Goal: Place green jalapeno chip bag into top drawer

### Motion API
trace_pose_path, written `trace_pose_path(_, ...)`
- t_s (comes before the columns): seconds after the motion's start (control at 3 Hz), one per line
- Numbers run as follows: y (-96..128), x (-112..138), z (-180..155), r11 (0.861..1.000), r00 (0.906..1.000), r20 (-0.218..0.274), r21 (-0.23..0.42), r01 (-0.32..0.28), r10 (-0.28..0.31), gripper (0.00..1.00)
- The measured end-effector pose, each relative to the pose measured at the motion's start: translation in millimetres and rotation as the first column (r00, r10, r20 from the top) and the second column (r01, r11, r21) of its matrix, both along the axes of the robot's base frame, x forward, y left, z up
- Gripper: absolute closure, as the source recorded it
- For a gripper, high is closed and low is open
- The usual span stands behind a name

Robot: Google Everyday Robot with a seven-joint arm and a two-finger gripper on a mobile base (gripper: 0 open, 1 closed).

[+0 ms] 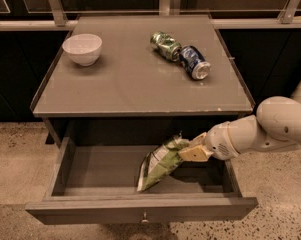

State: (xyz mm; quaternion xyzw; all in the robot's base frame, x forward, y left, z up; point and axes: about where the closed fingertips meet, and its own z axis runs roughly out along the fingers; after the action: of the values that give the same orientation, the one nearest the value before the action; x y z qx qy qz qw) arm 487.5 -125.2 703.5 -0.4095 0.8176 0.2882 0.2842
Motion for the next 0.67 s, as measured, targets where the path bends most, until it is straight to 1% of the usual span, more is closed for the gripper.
trace_pose_path(0.33, -3.7, 11.8, -17.0, 1.0, 0.9998, -0.015, -0.008, -0.013, 0.012, 1.0)
trace_pose_path(0.67, -3.7, 12.2, -17.6, 1.0, 0.9998, -0.016, -0.008, -0.013, 0.013, 0.81)
